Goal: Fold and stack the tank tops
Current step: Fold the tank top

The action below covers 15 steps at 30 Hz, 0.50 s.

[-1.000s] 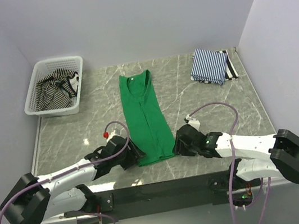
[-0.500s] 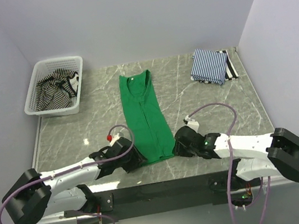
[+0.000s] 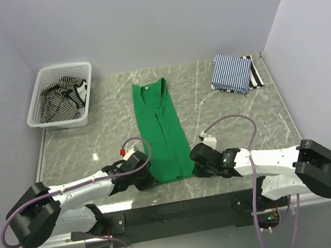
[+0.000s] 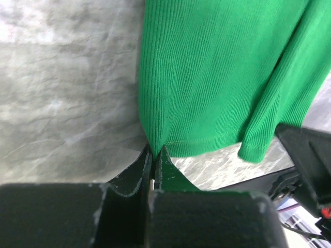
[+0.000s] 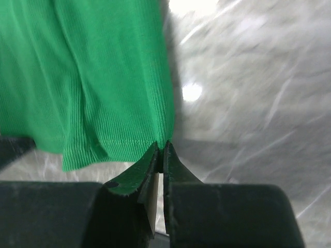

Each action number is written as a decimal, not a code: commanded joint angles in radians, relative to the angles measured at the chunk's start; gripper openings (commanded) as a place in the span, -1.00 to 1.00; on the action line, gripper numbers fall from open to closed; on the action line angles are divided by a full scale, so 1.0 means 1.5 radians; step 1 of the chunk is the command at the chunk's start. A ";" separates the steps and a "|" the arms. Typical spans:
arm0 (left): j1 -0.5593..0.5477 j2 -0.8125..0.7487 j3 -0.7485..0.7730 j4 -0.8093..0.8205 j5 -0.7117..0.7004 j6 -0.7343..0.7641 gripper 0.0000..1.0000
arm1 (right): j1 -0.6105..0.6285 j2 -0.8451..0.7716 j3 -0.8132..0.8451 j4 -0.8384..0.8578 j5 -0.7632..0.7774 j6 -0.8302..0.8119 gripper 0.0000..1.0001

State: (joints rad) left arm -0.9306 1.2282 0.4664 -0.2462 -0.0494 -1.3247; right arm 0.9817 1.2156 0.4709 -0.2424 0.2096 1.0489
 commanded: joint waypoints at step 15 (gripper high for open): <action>-0.048 -0.100 0.049 -0.317 0.002 0.036 -0.99 | 0.181 -0.016 0.059 -0.130 -0.010 0.117 -0.97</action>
State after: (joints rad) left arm -1.0065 1.0996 0.4797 -0.5785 -0.0166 -1.3159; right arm 1.2579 1.2224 0.5045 -0.3473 0.1776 1.2148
